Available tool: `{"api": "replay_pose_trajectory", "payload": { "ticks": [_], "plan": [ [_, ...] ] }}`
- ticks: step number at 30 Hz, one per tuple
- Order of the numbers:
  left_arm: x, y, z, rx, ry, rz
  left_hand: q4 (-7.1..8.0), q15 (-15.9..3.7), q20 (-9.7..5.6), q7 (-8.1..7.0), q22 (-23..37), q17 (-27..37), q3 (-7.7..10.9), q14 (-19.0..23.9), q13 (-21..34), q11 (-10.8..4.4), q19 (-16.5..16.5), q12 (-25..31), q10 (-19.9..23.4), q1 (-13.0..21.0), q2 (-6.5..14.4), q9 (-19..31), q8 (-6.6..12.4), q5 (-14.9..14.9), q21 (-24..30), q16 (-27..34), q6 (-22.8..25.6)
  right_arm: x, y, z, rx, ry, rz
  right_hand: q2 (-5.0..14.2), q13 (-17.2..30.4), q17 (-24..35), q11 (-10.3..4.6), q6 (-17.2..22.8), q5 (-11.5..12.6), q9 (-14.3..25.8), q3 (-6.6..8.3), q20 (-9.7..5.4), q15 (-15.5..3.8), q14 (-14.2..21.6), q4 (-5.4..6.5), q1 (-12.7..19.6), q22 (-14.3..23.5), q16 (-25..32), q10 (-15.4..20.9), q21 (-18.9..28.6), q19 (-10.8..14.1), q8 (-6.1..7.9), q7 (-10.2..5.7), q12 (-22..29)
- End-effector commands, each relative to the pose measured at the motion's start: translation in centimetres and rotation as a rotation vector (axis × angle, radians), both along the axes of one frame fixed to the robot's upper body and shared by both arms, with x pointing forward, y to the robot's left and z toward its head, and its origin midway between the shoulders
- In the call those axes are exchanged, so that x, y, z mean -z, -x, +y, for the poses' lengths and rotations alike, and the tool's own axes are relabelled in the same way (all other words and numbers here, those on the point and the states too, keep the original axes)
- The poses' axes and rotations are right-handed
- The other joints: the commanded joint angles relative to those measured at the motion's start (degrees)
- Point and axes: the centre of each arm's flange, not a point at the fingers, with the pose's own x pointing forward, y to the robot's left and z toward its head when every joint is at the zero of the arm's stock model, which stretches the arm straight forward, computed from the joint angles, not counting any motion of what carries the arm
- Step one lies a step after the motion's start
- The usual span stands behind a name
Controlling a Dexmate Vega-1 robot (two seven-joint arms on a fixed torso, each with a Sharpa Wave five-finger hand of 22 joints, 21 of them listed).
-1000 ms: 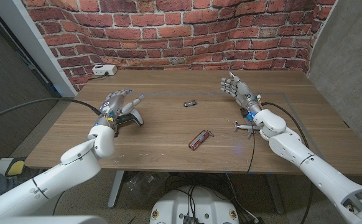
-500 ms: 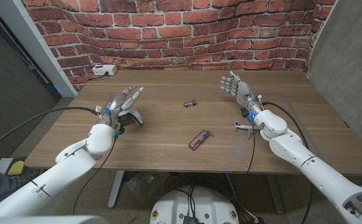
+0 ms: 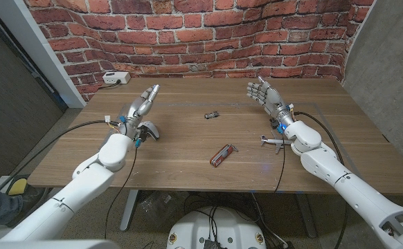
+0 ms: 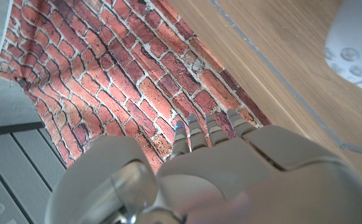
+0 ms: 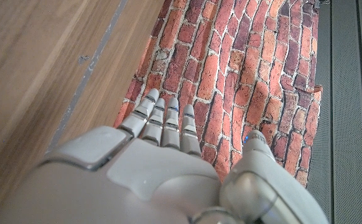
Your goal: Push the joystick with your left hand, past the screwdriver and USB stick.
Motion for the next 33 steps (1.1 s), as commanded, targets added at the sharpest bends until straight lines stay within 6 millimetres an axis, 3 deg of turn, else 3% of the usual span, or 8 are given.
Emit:
{"api": "replay_pose_trajectory", "payload": {
  "ticks": [1,8,11,13,19,23,33],
  "plan": [
    [-0.2,-2.3,0.0,0.238,0.141,0.011,0.27,0.81,0.18,0.66,0.15,0.27,-0.39,0.18,0.18,0.42,0.34,-0.27,-0.05,-0.4,-0.04,0.27,0.5,-0.14,0.26,-0.04,0.36,-0.1,-0.5,-0.6,-0.018,-0.02,-0.008,-0.13,0.24,0.07,0.07,0.5,0.41,0.17,0.03,0.16,-0.22,0.38,-0.16,-0.48,0.06,-0.17,0.34,-0.1,0.64,0.18,-0.03,-0.03],
    [-0.4,-3.4,-0.8,0.288,0.155,0.004,0.31,0.77,-0.03,0.82,0.16,0.28,-0.51,0.14,0.17,1.24,1.14,-0.38,-0.49,-0.62,-0.18,0.25,0.64,-0.31,0.46,-0.05,0.14,-0.1,-0.7,-0.9,-0.011,-0.019,-0.021,-0.2,0.24,0.07,-0.02,0.01,0.41,0.16,-0.04,0.14,-0.18,0.19,-0.15,-0.59,0.06,-0.24,-0.14,-0.29,0.59,-0.07,-0.28,-0.23],
    [-0.4,-3.8,-1.1,0.3,0.157,0.001,0.28,0.54,-2.89,0.96,0.09,0.24,-0.62,-0.2,0.11,1.97,2.15,-0.62,-1.39,-0.8,-0.39,0.22,0.36,-0.57,0.57,-0.18,-1.75,0.0,-0.8,-0.9,-0.006,-0.022,-0.022,-0.23,0.24,0.07,-0.15,-0.61,0.42,0.15,-0.07,0.09,-0.34,0.02,-0.15,-0.63,0.07,-0.3,-0.77,-0.44,0.5,-0.32,-0.25,-0.48],
    [-0.5,-4.0,-1.3,0.302,0.158,0.004,0.23,0.57,-3.88,1.5,0.05,0.21,-0.62,-0.31,0.07,2.25,2.34,-0.73,-1.83,-0.82,-0.44,0.2,0.2,-0.67,0.51,-0.22,-2.84,0.0,-0.9,-1.0,-0.007,-0.022,-0.02,-0.26,0.24,0.06,-0.16,-0.97,0.43,0.15,-0.09,0.0,-0.34,-0.19,-0.18,-0.63,0.07,-0.37,-1.19,-0.52,0.5,-0.46,-0.05,-0.63],
    [-0.6,-5.0,-2.1,0.329,0.158,0.016,0.03,0.88,-6.99,5.31,-0.1,0.11,-0.53,-0.42,-0.08,2.93,3.73,-0.71,-2.31,-0.75,-0.51,0.1,-0.08,-1.02,0.49,-0.27,-7.01,0.1,-1.1,-1.3,0.015,-0.005,-0.019,-0.45,0.2,-0.05,-0.24,-2.02,0.46,0.06,-0.1,-0.86,-0.62,0.07,-0.44,-0.44,0.06,-0.25,-1.16,-0.66,1.29,-0.74,3.23,-0.58],
    [-0.8,-5.6,-2.6,0.349,0.145,0.028,-0.03,1.08,-7.61,6.23,-0.13,0.1,-0.5,-0.59,-0.11,2.89,3.9,-0.74,-2.5,-0.71,-0.53,0.08,0.09,-1.07,0.43,-0.33,-7.29,0.3,-1.2,-1.4,0.014,-0.015,-0.015,-0.51,0.18,-0.07,-0.1,-2.24,0.46,0.03,-0.13,-0.97,-0.67,0.04,-0.48,-0.43,0.05,-0.28,-1.44,-0.73,1.35,-0.8,3.61,-0.7],
    [-0.8,-6.4,-3.5,0.373,0.145,0.039,-0.09,1.26,-7.53,6.22,-0.16,0.09,-0.46,-0.75,-0.15,2.94,3.73,-0.77,-2.73,-0.65,-0.53,0.05,0.63,-1.14,0.2,-0.37,-6.61,0.3,-1.3,-1.7,0.016,-0.023,-0.005,-0.52,0.16,-0.07,-0.03,-2.31,0.47,0.0,-0.15,-1.06,-0.45,-0.12,-0.49,-0.46,0.05,-0.34,-1.45,-0.9,1.28,-0.78,3.45,-0.69]
  ]
}}
